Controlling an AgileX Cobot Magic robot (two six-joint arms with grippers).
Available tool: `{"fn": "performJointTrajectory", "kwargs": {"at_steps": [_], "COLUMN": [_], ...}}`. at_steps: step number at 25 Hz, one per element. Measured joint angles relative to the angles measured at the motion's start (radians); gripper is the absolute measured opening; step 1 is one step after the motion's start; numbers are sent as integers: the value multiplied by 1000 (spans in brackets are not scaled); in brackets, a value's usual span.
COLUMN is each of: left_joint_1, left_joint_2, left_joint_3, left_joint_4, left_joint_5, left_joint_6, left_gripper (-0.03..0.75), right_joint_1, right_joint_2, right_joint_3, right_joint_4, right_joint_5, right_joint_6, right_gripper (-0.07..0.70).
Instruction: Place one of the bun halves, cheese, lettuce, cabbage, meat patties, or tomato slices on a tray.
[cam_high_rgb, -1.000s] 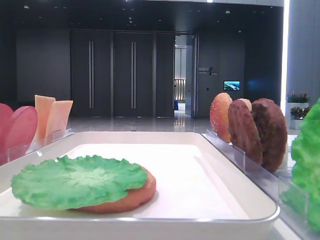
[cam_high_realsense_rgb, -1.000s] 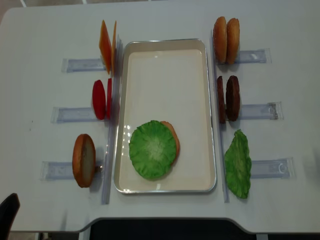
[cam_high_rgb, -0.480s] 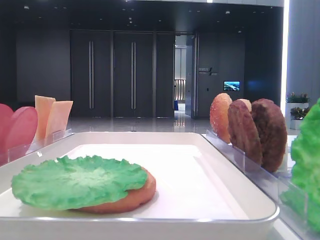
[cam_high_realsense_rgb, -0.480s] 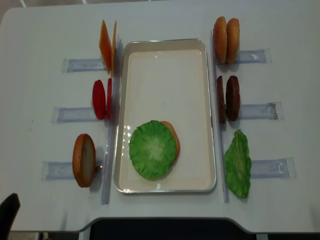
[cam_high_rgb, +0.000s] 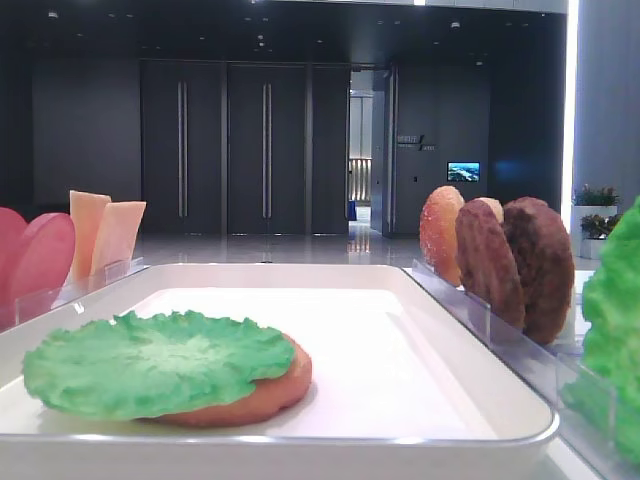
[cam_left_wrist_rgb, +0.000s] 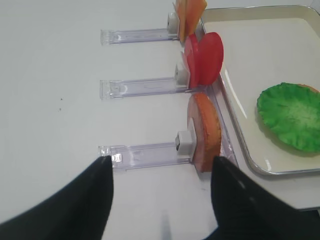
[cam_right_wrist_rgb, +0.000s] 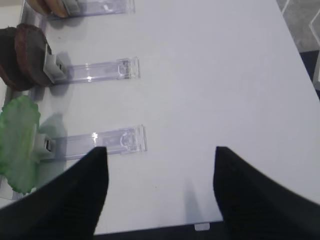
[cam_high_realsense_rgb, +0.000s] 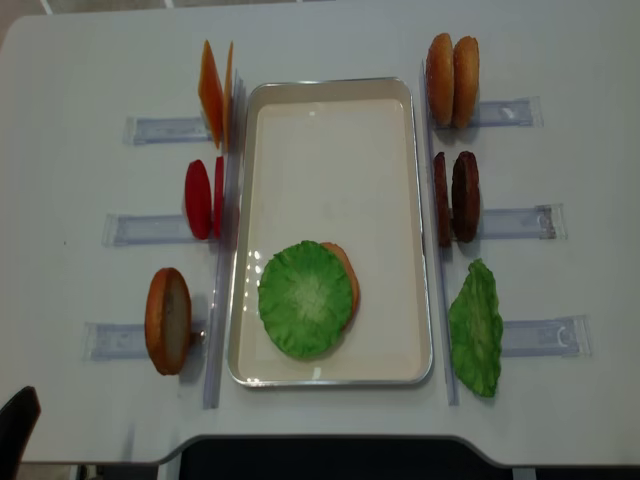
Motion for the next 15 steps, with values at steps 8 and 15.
{"fn": "performJointTrajectory", "kwargs": {"at_steps": [8,15], "left_joint_1": [0,0], "left_joint_2": [0,0], "left_joint_3": [0,0], "left_joint_4": [0,0], "left_joint_5": [0,0], "left_joint_6": [0,0], "left_gripper": [471,471], "right_joint_1": [0,0], "right_joint_2": [-187,-191], "right_joint_3": [5,59], "right_joint_4": [1,0], "right_joint_5": [0,0], "right_joint_6": [0,-8], "right_gripper": [437,437]}}
